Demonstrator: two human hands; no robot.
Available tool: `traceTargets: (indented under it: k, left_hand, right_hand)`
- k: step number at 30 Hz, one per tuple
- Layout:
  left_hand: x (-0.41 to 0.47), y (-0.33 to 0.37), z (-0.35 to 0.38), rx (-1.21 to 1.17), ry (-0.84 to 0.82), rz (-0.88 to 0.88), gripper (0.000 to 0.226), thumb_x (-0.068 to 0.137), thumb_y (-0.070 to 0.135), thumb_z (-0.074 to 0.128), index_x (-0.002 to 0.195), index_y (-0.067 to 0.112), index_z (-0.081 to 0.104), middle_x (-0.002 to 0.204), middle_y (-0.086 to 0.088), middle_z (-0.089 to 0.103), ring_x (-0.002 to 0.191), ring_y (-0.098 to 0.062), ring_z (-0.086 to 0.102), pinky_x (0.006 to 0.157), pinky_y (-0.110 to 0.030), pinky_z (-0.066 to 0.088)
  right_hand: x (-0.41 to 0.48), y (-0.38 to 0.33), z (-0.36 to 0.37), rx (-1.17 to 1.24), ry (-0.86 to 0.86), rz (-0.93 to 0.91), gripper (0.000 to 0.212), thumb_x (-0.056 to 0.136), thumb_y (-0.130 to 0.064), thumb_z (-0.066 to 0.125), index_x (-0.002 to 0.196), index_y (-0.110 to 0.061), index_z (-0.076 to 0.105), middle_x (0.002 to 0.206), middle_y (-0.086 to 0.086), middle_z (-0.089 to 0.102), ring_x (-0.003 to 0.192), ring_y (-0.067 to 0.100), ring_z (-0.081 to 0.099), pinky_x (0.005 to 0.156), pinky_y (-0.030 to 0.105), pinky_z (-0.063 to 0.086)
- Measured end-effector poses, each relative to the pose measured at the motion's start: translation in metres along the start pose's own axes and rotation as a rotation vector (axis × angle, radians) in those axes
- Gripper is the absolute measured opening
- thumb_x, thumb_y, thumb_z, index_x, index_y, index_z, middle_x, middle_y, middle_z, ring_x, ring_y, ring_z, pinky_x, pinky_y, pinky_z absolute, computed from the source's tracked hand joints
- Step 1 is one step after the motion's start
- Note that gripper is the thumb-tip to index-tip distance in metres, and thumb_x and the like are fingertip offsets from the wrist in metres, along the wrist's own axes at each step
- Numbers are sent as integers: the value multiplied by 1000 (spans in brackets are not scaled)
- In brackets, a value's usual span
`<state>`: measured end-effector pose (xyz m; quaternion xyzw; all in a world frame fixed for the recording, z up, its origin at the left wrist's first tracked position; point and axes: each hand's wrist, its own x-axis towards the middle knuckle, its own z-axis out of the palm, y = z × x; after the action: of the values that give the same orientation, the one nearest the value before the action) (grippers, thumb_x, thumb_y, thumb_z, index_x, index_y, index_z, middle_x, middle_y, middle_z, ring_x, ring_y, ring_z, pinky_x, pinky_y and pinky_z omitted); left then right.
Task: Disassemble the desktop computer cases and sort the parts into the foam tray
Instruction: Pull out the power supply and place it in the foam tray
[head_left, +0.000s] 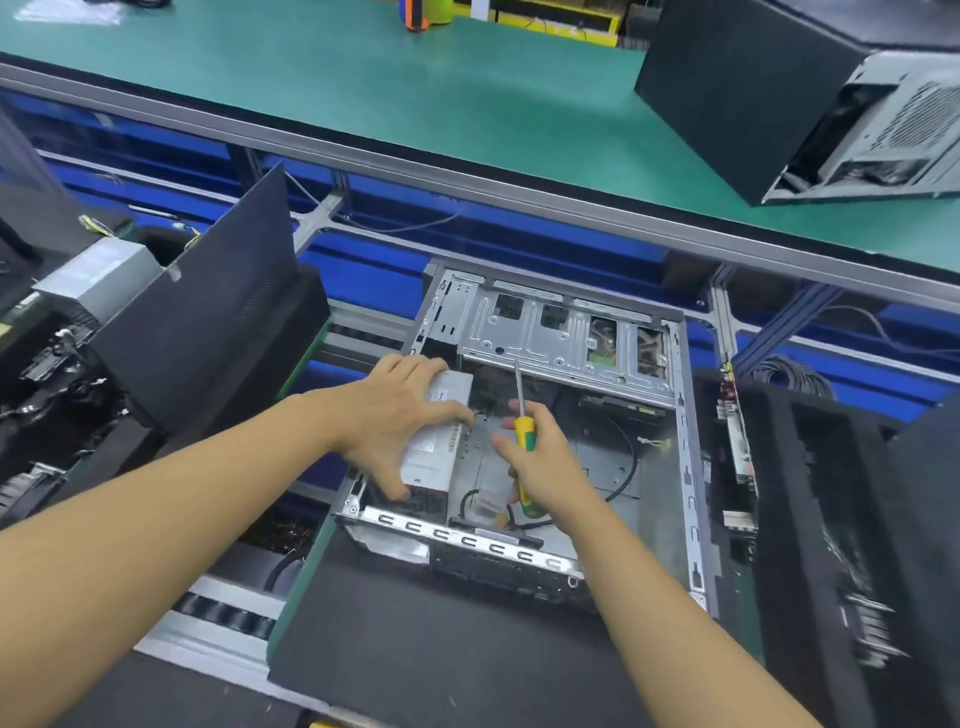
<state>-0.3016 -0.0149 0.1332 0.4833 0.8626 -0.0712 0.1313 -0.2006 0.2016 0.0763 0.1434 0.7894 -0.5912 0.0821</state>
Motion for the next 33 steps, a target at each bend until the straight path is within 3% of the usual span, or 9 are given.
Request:
traceTargets:
  k: [4,9,12,15,19,23,26,29,33]
  left_hand:
    - [3,-3,-3,-73,-25,-12,105,51,69,70,140,54,16,152,-17,13,145,-31,5,117,-48,12]
    - [3,-1,2,-78,26,-37,105,49,74,66,141,53,20,150,-17,19,143,-30,9,115,-47,13]
    - [8,9,7,-168,91,-115,103,50,74,68,140,54,22,148,-14,22,142,-25,8,112,-46,13]
    - [16,17,7,-250,121,-180,101,48,75,67,138,54,24,140,-10,27,136,-25,13,107,-42,13]
    - [22,32,7,-238,134,-287,105,43,78,63,138,51,27,134,-9,30,130,-31,24,103,-44,19]
    - [28,48,11,-249,169,-355,107,42,80,56,140,46,27,135,-10,27,126,-30,22,104,-44,21]
    - [28,47,14,-283,167,-351,110,50,79,62,146,44,22,142,-12,22,133,-30,17,109,-45,17]
    - [27,44,13,-234,140,-335,106,59,74,70,147,43,20,146,-15,21,135,-31,17,108,-45,18]
    - [19,20,-5,-228,-73,-218,117,54,81,67,150,46,10,149,-12,17,137,-31,15,113,-44,18]
  right_hand:
    - [0,0,1,44,22,15,31,98,-23,60,124,-35,48,109,-1,59,52,2,52,48,30,55]
    - [-2,-4,3,34,24,14,25,97,-23,61,108,-43,50,107,10,60,60,11,53,45,27,52]
    - [-3,-5,5,6,9,-3,22,95,-20,59,99,-39,47,104,17,59,60,14,52,45,30,52]
    - [-7,-6,5,8,-38,-6,18,94,-21,55,98,-36,45,92,8,56,59,15,50,45,33,52]
    - [-12,-11,-2,73,17,-64,18,83,-29,52,99,-37,47,103,-16,63,57,11,50,46,36,54]
    - [-26,-13,0,-168,-14,-101,43,72,-54,68,103,-44,40,94,-14,58,57,6,52,50,32,51]
    - [-30,-21,6,-244,-3,-47,66,63,-65,70,114,-52,29,109,-9,59,69,8,60,56,28,47]
    - [-31,-35,14,-270,-5,-13,94,58,-68,68,137,-46,22,118,-10,54,82,9,61,58,24,46]
    - [-45,-44,32,-334,1,-58,97,60,-68,69,139,-51,16,129,-13,36,93,-1,55,64,19,45]
